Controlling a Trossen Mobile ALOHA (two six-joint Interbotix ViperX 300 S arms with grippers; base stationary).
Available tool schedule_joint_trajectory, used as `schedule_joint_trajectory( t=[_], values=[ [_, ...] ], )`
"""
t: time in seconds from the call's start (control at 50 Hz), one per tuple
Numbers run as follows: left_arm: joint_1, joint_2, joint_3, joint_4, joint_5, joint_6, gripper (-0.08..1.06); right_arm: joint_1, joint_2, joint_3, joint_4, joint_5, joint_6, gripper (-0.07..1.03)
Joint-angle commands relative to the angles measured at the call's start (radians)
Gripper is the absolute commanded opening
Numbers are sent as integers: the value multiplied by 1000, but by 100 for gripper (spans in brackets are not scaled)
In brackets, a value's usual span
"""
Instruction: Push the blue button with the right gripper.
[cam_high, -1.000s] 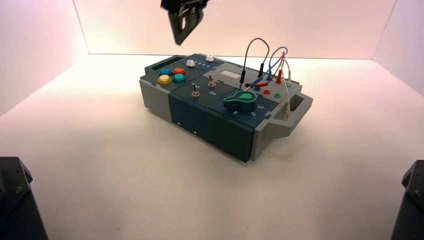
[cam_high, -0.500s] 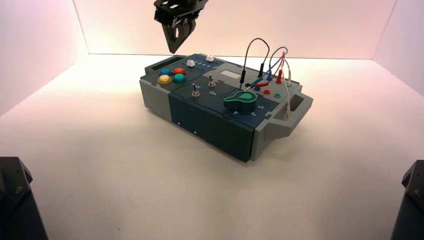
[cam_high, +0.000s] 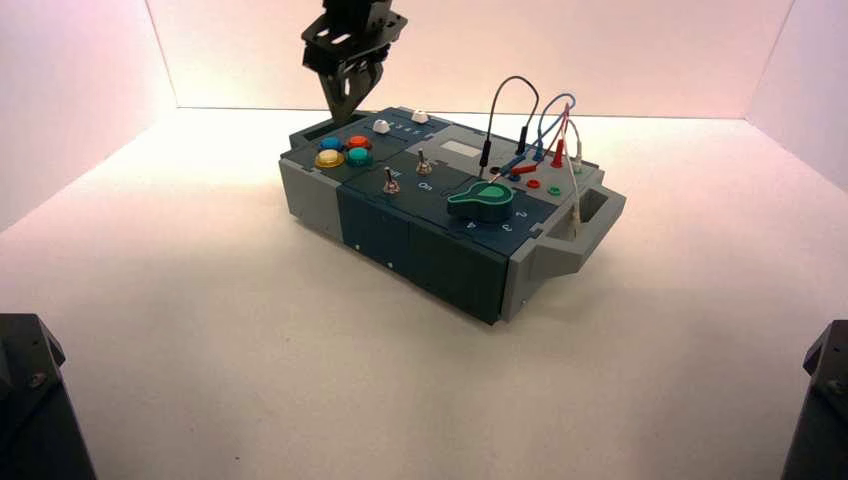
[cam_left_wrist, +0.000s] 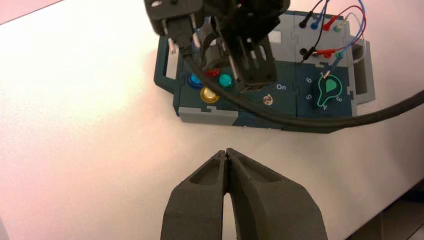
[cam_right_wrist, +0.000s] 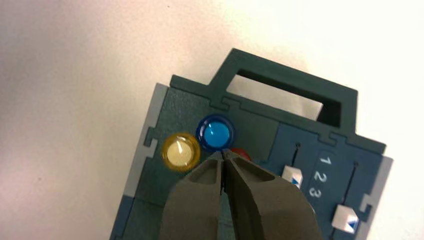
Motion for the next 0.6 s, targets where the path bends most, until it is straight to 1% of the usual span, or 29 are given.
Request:
schedule_joint_trajectory(
  t=[0.02, 0.6],
  values=[
    [-6, 8, -28, -3, -8, 5, -3, 18, -5, -46, 5, -5, -11, -2],
    [-9, 21, -29, -3, -8, 14, -3, 21, 52, -81, 0, -3, -11, -2]
  ],
)
